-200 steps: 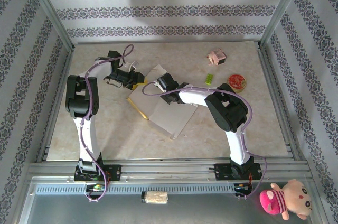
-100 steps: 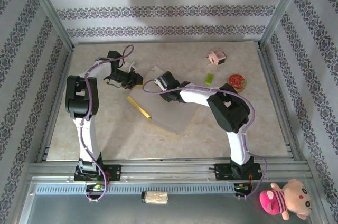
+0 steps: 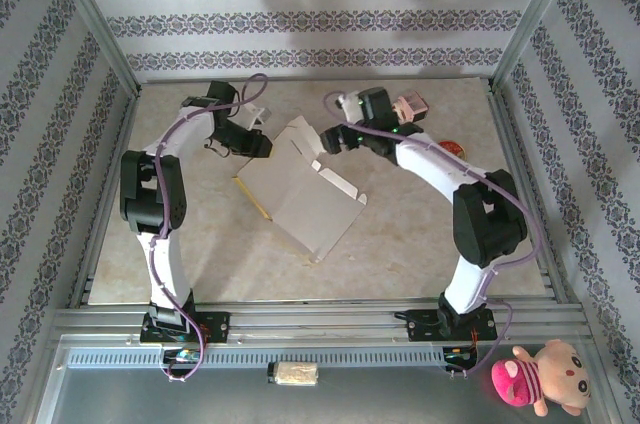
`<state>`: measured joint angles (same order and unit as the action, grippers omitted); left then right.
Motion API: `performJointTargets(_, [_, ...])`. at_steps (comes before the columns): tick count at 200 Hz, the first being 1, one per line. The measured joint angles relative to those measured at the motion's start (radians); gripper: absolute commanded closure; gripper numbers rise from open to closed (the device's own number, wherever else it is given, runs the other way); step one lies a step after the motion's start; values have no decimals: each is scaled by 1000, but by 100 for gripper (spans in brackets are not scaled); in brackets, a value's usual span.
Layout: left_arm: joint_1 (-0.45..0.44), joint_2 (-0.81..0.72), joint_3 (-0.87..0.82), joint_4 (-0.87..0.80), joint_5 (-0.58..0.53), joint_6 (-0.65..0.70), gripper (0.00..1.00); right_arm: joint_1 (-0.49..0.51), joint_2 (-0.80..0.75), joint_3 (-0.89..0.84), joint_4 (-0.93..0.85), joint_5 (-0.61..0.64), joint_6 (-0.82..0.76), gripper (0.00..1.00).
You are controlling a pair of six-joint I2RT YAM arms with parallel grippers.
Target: Fold the paper box
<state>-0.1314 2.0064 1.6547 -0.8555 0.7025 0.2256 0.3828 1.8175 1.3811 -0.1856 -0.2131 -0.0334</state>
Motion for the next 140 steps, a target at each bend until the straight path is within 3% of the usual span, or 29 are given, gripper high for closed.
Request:
performJointTargets(25, [-56,-29,4,-13,-87,78,96,-62,122,128,-56,-146,-32,10])
performJointTargets(62, [-110,-61,5,-14,-192,147,97,-66,244,226,-135,-302,-61,18])
performJointTargets(86, [-119,-87,-4,-5,-238,171,97,-45,274,236,-158,-332,-72,27])
performJointTargets(116, [-127,-142,-41,30,-284,187,97,-14,287,238,-165,-332,-57,51])
performJointTargets(140, [-134,-185,-80,72,-304,194,97,10,285,208,-112,-318,-21,59])
